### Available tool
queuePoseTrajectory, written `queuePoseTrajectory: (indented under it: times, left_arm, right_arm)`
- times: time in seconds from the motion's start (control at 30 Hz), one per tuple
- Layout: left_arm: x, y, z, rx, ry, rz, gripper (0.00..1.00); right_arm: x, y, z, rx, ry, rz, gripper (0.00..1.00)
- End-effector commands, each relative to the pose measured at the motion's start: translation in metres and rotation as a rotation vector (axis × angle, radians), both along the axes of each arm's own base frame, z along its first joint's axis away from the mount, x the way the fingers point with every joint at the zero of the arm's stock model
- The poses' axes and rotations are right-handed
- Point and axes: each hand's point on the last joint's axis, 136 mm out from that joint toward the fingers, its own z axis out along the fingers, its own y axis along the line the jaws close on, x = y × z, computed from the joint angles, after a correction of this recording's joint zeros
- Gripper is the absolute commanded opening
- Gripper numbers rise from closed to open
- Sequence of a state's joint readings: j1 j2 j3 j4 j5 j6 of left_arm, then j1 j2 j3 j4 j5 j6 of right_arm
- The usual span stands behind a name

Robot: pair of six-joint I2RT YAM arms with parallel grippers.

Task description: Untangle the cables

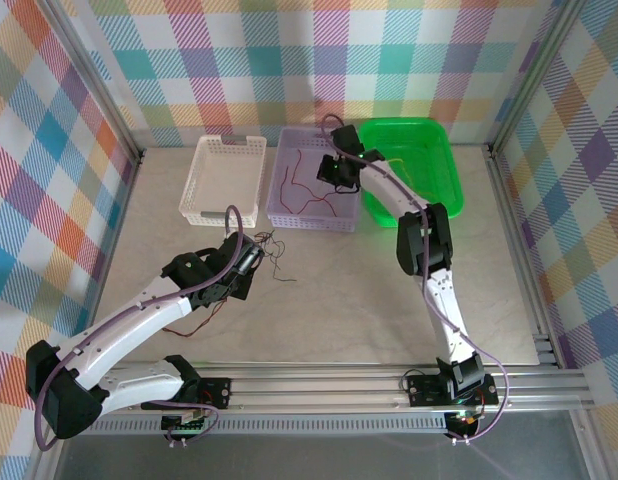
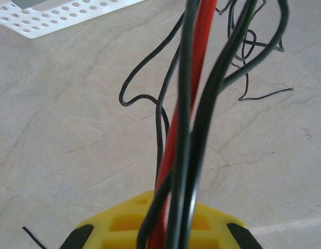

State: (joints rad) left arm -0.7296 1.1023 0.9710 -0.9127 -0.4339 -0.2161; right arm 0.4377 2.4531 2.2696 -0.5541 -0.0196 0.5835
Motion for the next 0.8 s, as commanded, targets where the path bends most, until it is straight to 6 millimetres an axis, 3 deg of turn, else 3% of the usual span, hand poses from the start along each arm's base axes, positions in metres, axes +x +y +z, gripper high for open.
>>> queuePoseTrajectory:
  times: [0.0,0.23,0.4,0.57,0.77]
  left_arm:
    - [0.0,0.003,0.002,-0.017,-0.011,0.003,0.0]
    - [-0.001,0.002,0.002,-0.021,-0.008,-0.001,0.0]
    - [-0.001,0.001,0.001,-0.024,-0.003,-0.003,0.0]
    - [-0.001,0.0,-0.002,-0.022,0.007,-0.006,0.0]
    - [0.0,-0.001,-0.003,-0.015,0.011,-0.004,0.0]
  right_arm:
    - [-0.003,-0.003,0.078,0.078,-0.115,0.026,0.0]
    - [-0.01,-0.041,0.1,0.219,-0.053,-0.024,0.0]
    - [-0.009,-0.097,0.101,0.291,-0.036,-0.117,0.0]
    - [-0.004,-0.137,0.08,0.374,0.03,-0.179,0.0]
    - [0.01,-0.16,0.045,0.38,0.104,-0.224,0.0]
